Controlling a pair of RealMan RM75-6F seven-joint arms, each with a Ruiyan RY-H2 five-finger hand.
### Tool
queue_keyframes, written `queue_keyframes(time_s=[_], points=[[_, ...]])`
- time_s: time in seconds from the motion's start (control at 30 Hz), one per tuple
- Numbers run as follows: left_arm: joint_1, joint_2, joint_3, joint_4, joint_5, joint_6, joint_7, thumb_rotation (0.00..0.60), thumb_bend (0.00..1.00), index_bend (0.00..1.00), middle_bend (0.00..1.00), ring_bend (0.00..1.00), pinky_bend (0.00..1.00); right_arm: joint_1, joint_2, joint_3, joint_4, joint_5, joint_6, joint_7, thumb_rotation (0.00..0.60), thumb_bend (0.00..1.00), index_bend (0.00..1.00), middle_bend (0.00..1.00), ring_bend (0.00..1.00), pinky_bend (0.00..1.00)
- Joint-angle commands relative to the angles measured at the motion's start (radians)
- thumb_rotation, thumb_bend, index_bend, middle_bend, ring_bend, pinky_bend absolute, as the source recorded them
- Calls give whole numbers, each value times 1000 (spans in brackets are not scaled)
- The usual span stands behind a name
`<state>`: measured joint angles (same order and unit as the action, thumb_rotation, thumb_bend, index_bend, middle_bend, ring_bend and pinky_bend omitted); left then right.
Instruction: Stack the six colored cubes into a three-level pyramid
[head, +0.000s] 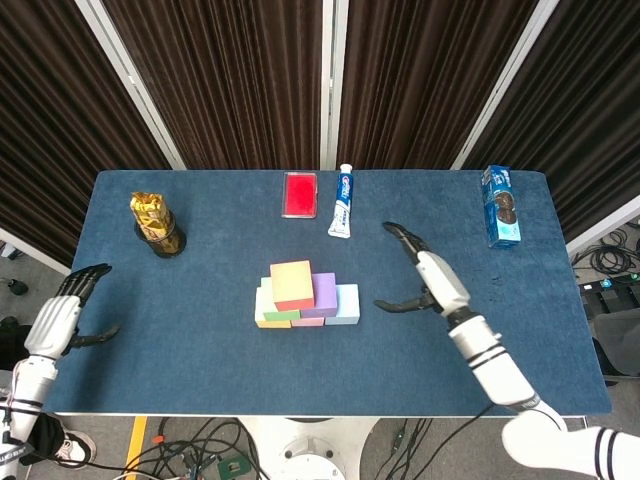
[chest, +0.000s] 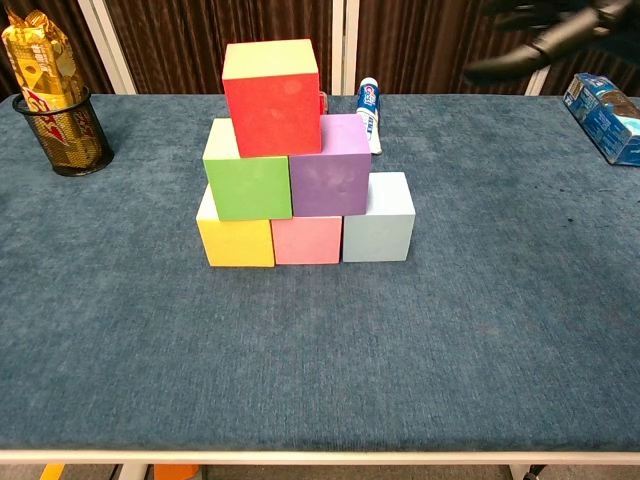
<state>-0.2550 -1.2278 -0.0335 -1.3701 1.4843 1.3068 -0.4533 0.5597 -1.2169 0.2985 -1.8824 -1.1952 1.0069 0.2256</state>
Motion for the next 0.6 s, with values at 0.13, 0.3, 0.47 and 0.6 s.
queue_keyframes(time_s=[0.13,0.3,0.47,0.6], points=[[30,2,-6,-34,-9,56,122,600,225,86,63,0,48,-195,90,-163,-31,-67,335,-488,600,16,0,0,0,0],[68,-2,21,-68,12,108,234,600,177,86,49,0,48,-321,46,-250,46,-154,528,-639,600,12,0,0,0,0],[117,-15,51,-91,46,179,337,600,114,86,45,0,48,-412,-16,-294,158,-189,611,-574,600,5,0,0,0,0],[153,-24,65,-100,73,236,386,600,109,86,45,0,48,-452,-32,-306,205,-207,632,-509,600,5,0,0,0,0]])
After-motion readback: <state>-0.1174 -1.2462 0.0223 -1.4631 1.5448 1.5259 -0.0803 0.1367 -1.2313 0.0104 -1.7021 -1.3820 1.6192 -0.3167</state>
